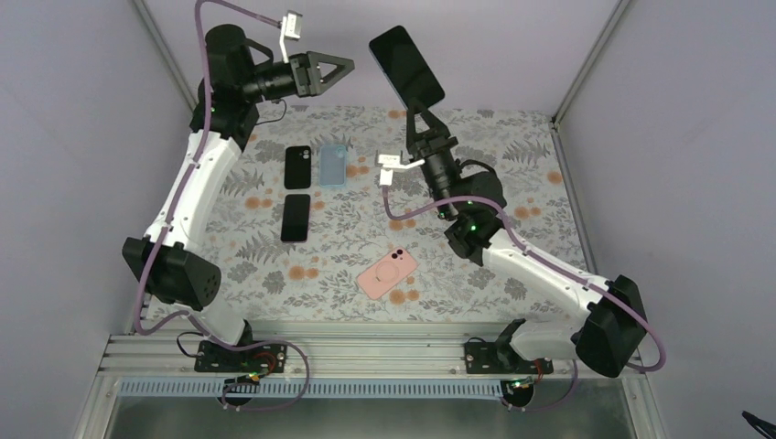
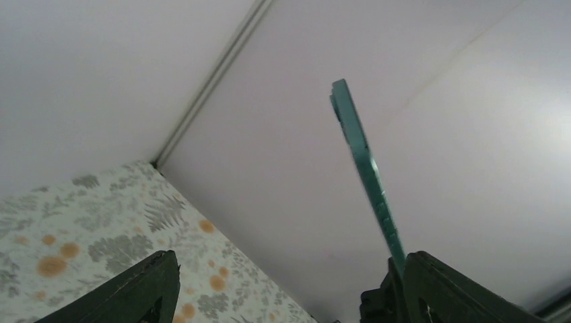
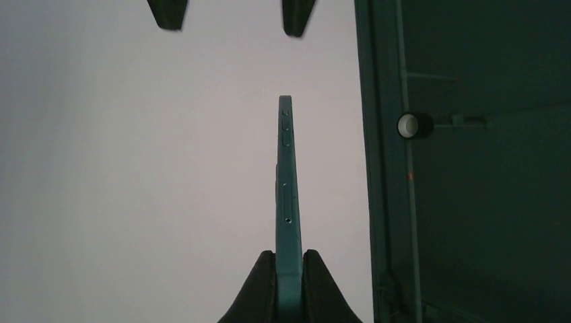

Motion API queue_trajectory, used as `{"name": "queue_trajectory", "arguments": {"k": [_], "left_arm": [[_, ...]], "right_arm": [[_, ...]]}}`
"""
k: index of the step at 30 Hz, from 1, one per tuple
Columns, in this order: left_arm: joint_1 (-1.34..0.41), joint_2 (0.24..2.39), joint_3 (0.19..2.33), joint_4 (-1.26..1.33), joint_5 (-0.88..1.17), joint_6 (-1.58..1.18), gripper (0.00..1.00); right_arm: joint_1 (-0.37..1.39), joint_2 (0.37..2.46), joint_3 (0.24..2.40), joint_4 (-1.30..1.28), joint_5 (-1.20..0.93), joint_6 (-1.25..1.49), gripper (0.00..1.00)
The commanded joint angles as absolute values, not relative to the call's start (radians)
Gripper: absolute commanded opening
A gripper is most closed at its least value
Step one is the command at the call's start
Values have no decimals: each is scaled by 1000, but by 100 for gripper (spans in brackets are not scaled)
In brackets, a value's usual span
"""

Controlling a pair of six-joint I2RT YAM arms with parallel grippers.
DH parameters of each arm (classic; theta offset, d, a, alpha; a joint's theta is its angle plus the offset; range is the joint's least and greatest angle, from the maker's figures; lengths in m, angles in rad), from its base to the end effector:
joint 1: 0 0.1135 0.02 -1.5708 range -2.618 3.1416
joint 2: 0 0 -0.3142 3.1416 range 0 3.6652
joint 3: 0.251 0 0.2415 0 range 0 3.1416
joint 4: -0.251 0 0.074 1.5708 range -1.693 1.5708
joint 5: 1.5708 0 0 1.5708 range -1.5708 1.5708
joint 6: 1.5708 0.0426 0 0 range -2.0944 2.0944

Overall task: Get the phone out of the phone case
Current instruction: Place the phone at the center of the board.

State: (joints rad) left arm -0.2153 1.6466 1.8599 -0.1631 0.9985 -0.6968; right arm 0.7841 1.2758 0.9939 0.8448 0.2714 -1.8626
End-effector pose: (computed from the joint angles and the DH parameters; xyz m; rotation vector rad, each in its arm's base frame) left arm 0.3408 -0.1112 0.5398 0.4816 1.6756 -1.4409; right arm 0.1973 0.1807 0.4681 -0.9646 0.5147 -1.1126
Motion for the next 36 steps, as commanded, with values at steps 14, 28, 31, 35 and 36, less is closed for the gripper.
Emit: {"name": "queue_trajectory", "arguments": {"k": [14, 28, 31, 35, 36], "left_arm": [[-283, 1677, 1787, 103, 1122, -951, 70], [-330, 1694, 1689, 279, 1112, -1145, 46], [-333, 1700, 1677, 318, 1107, -1182, 42], [-339, 1705, 1681, 313, 1093, -1173, 37], [-340, 1709, 1681, 314, 1093, -1171, 35]], "right_arm": [[836, 1268, 927, 1013, 301, -1967, 3], [850, 1326, 915, 1071, 331, -1999, 3], [855, 1336, 921, 1075, 342, -2002, 3], [860, 1344, 916, 1083, 349, -2013, 3], [861, 1347, 915, 1085, 351, -2016, 3]]}}
